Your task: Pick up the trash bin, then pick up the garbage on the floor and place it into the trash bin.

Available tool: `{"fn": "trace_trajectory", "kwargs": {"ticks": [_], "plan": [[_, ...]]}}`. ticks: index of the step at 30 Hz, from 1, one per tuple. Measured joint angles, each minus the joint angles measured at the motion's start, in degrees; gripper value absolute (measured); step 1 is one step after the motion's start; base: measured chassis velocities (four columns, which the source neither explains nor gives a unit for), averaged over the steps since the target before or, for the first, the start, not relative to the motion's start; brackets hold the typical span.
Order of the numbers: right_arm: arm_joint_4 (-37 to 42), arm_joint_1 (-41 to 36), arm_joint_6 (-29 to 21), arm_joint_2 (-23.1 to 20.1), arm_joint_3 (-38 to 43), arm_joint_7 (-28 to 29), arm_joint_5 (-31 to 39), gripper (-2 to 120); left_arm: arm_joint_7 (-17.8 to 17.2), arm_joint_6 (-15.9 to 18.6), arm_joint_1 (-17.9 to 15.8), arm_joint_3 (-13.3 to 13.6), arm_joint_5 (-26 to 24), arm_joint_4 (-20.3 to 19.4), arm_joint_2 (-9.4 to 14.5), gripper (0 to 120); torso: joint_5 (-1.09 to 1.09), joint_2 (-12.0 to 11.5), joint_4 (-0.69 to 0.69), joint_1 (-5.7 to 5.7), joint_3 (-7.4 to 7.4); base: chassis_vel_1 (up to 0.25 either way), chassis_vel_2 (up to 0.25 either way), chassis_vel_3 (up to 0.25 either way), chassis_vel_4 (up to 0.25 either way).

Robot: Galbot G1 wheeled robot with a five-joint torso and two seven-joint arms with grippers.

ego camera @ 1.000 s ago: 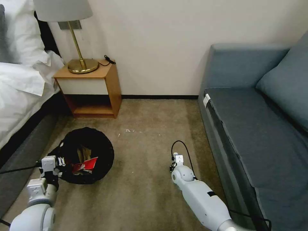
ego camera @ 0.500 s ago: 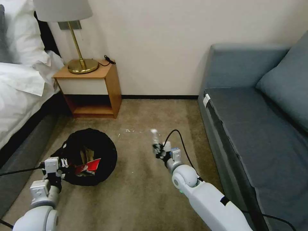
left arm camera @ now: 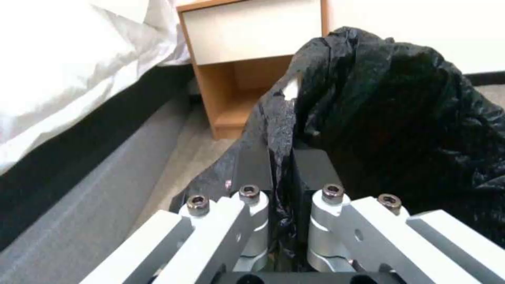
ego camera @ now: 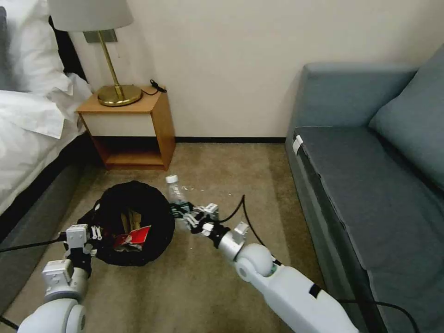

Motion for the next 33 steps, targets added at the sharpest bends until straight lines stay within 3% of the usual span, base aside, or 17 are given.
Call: {"fn": "trace_trajectory", "kwargs": {"ticks": [6,19,24,33], "plan": [[-5.99,3.57,2.73,3.77,-3.55,1.89,-1.31,22,0.14,0.57,-0.38,0.41,0.01,-0.15,-0.39,6,0.00,0.00,0.00,0.00,0.00,0.000,0.000,0.000,0.000],[-12.34,6.77,5.33,6.36,-10.80,4.95,-5.61,23,0.29,0.66,-0.69,0.47,0.17,0.20,-0.57,6,0.00,0.00,0.00,0.00,0.00,0.000,0.000,0.000,0.000],[-12.02,6.71,4.50,6.76,-11.49,7.47,-7.17,42,0.31,0.66,-0.61,0.45,0.17,0.20,-0.68,6,0.00,0.00,0.00,0.00,0.00,0.000,0.000,0.000,0.000],[-10.25,5.89,4.06,5.36,-11.02,7.10,-8.20,73,0.35,0.68,-0.69,0.46,0.17,0.06,-0.72,6,0.01,0.00,-0.01,0.00,0.00,0.000,0.000,0.000,0.000]]}}
